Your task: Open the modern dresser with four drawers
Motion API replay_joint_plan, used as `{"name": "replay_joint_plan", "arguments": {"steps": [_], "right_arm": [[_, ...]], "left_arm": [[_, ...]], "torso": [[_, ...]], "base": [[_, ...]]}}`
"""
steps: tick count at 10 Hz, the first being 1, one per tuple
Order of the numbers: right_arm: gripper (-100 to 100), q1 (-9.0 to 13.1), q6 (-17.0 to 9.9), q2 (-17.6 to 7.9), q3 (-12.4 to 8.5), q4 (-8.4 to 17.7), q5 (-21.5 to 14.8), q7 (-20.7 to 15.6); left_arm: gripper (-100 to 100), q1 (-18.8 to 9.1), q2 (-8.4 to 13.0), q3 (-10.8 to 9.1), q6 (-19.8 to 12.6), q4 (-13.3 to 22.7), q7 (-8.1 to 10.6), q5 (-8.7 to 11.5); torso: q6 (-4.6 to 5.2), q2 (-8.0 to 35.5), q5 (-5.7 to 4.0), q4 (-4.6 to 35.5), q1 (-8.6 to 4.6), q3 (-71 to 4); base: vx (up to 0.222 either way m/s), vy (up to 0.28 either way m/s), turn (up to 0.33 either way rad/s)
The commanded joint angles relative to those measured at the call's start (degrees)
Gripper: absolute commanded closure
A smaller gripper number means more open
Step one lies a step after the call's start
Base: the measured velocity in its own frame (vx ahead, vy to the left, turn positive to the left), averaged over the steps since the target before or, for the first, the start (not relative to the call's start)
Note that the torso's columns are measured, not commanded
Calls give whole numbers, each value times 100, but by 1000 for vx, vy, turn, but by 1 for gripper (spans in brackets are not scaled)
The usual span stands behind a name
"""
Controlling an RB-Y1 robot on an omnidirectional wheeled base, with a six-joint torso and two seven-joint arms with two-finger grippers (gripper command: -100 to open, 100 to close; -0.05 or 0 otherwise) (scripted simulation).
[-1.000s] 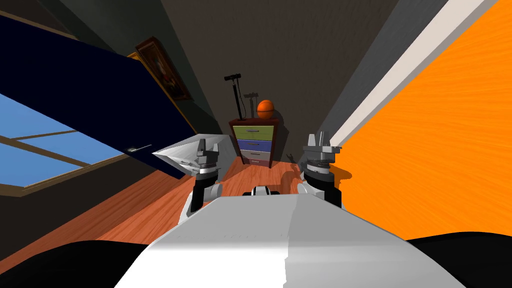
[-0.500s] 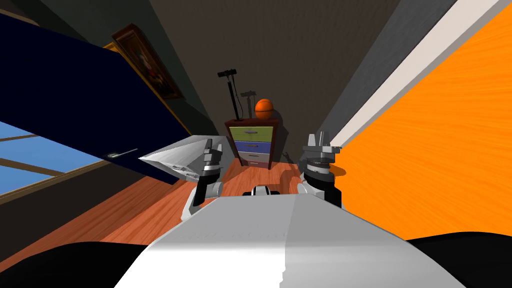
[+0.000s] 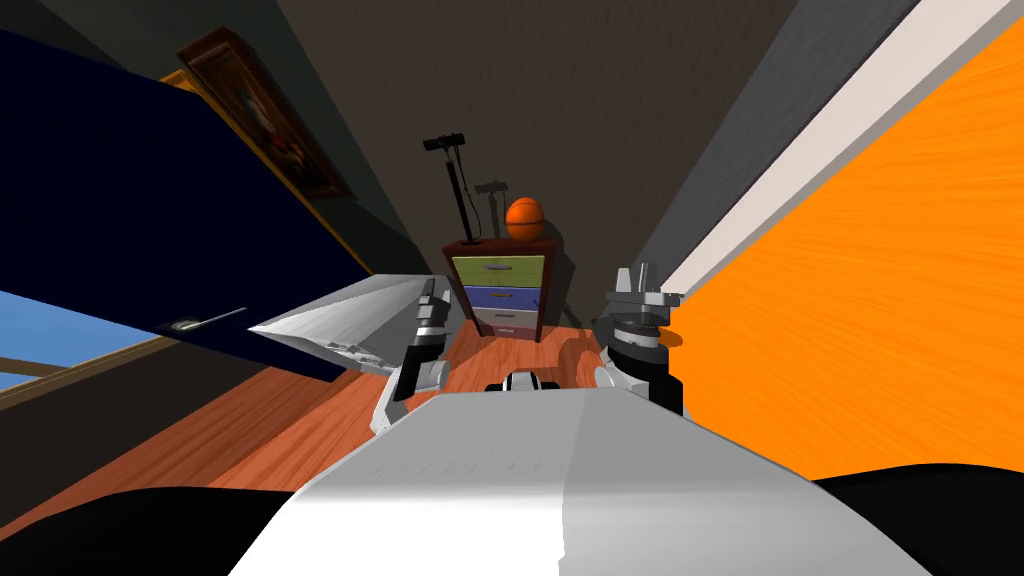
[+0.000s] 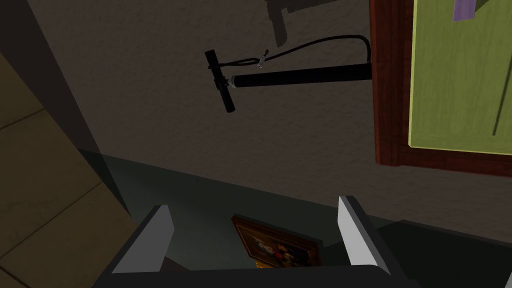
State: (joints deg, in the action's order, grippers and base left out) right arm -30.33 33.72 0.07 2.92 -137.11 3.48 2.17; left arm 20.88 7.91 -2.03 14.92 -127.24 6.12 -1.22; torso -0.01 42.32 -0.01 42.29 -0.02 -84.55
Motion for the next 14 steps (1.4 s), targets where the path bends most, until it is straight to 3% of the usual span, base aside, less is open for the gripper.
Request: {"name": "replay_joint_plan", "arguments": {"steps": [1,6,14], "right_arm": [[0,0,0,0,0,0,0,0],[0,0,0,0,0,0,0,0],[0,0,0,0,0,0,0,0]], "left_arm": [[-100,-90,37,49,-274,79,27,-26],[-100,-270,116,123,-712,239,69,-68],[-100,-643,504,275,-1624,571,157,-154]], "torso": [[1,-1,0,0,0,0],[0,0,1,0,3,0],[1,-1,2,0,6,0]], "base": [[91,6,-66],[81,3,-53],[95,15,-68]]}}
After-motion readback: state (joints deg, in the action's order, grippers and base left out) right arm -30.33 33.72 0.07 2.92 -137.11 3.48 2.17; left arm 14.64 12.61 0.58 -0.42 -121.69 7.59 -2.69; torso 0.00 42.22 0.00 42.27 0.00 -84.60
